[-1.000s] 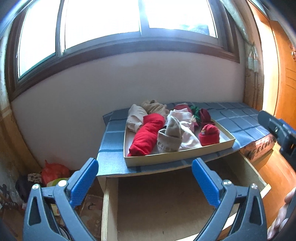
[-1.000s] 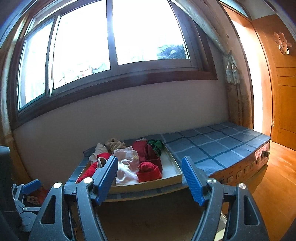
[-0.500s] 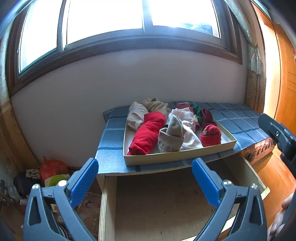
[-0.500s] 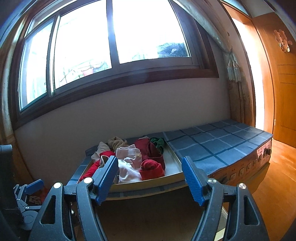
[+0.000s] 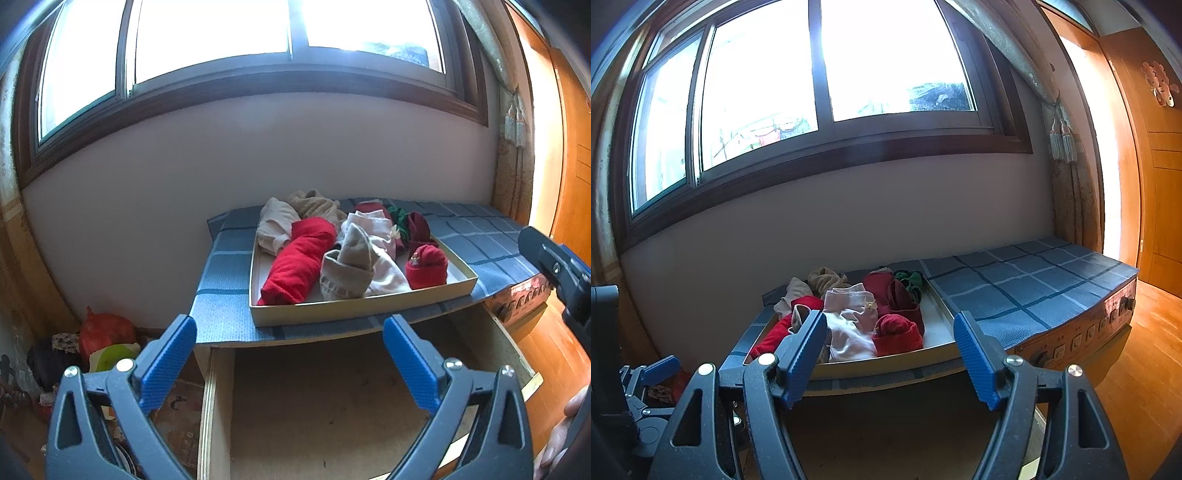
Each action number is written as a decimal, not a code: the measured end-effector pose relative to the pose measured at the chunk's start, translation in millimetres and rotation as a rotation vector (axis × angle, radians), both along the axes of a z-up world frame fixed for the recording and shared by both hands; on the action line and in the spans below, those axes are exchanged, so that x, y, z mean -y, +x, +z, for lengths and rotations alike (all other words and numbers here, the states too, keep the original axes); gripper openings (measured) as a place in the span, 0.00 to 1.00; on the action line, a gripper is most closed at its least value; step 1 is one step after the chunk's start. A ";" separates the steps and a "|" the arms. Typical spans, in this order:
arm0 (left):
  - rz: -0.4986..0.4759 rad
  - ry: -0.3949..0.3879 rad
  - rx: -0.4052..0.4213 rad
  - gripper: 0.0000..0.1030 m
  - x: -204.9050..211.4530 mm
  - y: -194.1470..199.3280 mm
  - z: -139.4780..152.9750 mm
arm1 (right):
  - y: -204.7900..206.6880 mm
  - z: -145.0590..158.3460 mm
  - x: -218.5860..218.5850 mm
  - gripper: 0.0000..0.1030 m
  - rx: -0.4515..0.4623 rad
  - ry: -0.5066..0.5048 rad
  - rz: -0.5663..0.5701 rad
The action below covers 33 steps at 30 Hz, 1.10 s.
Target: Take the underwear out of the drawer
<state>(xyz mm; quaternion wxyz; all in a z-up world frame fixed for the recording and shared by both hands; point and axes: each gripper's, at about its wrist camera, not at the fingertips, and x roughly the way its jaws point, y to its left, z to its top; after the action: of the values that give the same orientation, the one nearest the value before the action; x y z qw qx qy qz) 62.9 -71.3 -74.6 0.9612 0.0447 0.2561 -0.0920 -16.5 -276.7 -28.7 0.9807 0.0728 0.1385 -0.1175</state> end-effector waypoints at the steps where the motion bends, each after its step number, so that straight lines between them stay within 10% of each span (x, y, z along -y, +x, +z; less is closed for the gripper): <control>1: -0.001 0.001 0.000 1.00 -0.3 0.3 -0.5 | 0.0 0.0 0.0 0.71 -0.001 -0.001 -0.001; 33: 0.018 -0.012 0.005 1.00 -7.2 3.2 -0.1 | -0.8 0.3 3.8 0.71 -0.006 -0.012 0.007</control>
<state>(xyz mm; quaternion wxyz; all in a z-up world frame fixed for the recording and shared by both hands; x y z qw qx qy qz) 66.1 -64.1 -74.8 0.9629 0.0369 0.2536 -0.0849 -17.3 -280.5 -28.4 0.9811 0.0660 0.1410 -0.1150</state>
